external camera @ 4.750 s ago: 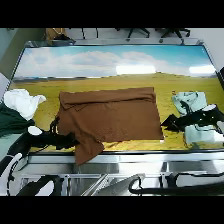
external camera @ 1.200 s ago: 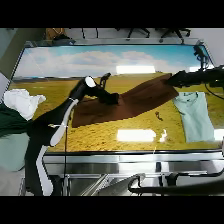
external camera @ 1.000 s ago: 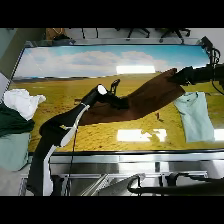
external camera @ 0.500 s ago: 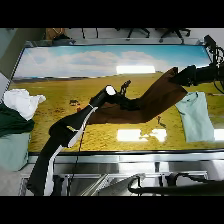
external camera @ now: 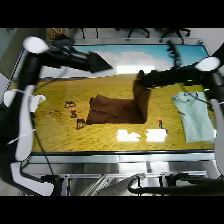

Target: Fold the shirts.

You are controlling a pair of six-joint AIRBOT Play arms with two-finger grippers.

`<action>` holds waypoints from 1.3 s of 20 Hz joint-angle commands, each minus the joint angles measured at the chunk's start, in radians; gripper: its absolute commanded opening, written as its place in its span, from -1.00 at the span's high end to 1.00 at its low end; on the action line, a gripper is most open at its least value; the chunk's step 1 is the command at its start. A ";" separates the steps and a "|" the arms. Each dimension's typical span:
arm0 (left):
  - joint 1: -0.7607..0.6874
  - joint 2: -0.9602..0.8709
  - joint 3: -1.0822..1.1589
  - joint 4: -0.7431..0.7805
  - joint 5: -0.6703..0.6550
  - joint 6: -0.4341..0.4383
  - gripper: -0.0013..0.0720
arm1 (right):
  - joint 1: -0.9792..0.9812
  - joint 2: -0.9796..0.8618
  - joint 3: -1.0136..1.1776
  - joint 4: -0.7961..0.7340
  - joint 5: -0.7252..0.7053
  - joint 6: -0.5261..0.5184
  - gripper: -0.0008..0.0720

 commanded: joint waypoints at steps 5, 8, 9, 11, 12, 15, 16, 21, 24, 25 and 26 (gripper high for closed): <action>0.261 0.289 -0.039 -0.096 -0.051 0.091 0.94 | 0.611 -0.401 -0.037 0.032 -0.960 -0.135 -0.16; 0.299 0.349 -0.156 -0.096 -0.051 0.129 0.94 | 0.550 -0.394 -0.028 0.014 -0.825 -0.135 -0.12; 0.311 0.365 -0.193 -0.096 -0.049 0.135 0.94 | 0.488 -0.350 -0.028 -0.017 -0.737 -0.135 -0.12; 0.333 0.394 -0.262 -0.105 -0.043 0.139 0.94 | 0.333 -0.264 -0.028 -0.052 -0.551 -0.123 -0.13; 0.337 0.408 -0.290 -0.103 -0.044 0.142 0.94 | 0.248 -0.230 -0.028 -0.071 -0.452 -0.096 -0.16; 0.335 0.444 -0.335 -0.103 -0.045 0.142 0.94 | -0.006 -0.188 -0.029 -0.188 -0.144 0.060 -0.78; 0.335 0.456 -0.344 -0.103 -0.045 0.142 0.94 | -0.072 -0.192 -0.037 -0.235 -0.074 0.085 -0.78; 0.335 0.534 -0.403 -0.101 -0.043 0.142 0.94 | -0.160 -0.254 -0.155 -0.257 -0.014 0.047 -0.78; 0.335 0.557 -0.409 -0.100 -0.043 0.142 0.94 | -0.121 -0.306 -0.171 -0.193 -0.016 -0.013 -0.78; 0.335 0.564 -0.409 -0.100 -0.045 0.141 0.94 | -0.105 -0.322 -0.171 -0.175 -0.021 -0.032 -0.78; 0.335 0.568 -0.409 -0.100 -0.044 0.141 0.94 | -0.090 -0.338 -0.171 -0.158 -0.023 -0.040 -0.78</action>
